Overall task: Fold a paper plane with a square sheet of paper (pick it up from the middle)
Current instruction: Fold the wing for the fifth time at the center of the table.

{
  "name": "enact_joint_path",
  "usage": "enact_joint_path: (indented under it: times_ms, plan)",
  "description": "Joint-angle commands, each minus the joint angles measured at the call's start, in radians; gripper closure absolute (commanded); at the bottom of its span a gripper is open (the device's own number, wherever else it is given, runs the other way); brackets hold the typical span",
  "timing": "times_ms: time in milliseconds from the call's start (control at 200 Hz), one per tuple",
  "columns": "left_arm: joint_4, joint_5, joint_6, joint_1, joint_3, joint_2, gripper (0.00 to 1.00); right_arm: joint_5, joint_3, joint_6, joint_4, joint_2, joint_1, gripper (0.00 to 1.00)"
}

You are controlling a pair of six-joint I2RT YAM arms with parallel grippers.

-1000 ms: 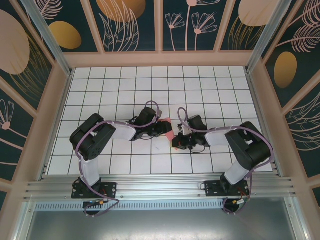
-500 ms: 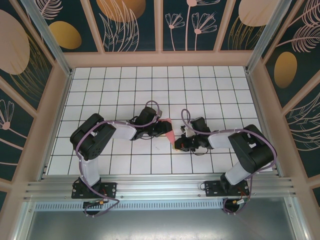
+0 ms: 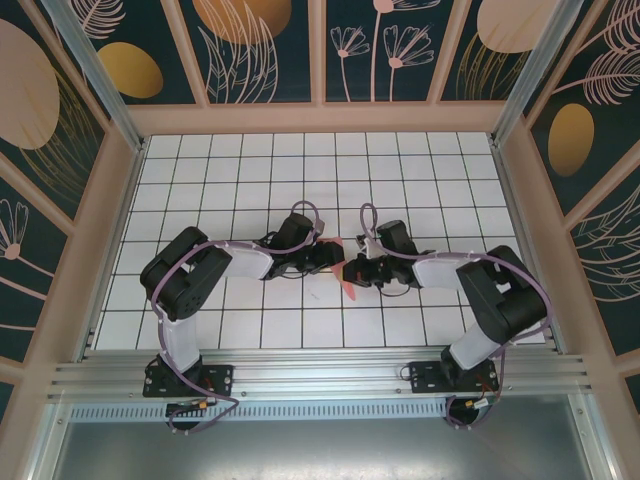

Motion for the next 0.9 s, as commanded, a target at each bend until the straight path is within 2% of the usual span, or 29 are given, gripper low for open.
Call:
enact_joint_path:
  times_ms: [0, 85, 260, 896]
  plan:
    - [-0.058, -0.052, 0.043, -0.001, 0.001, 0.082, 0.52, -0.001, 0.004, 0.005, 0.023, 0.075, -0.007, 1.0]
    - [-0.059, -0.056, 0.044, -0.001, 0.004, 0.078, 0.52, 0.049, -0.004, -0.016, -0.035, 0.105, -0.011, 1.0]
    - [-0.06, -0.064, 0.05, 0.021, 0.012, 0.068, 0.52, 0.075, -0.036, -0.049, -0.085, 0.132, -0.016, 1.0]
    - [-0.036, -0.002, 0.124, 0.123, 0.072, 0.085, 0.49, 0.072, -0.048, -0.09, -0.118, 0.145, -0.033, 1.0]
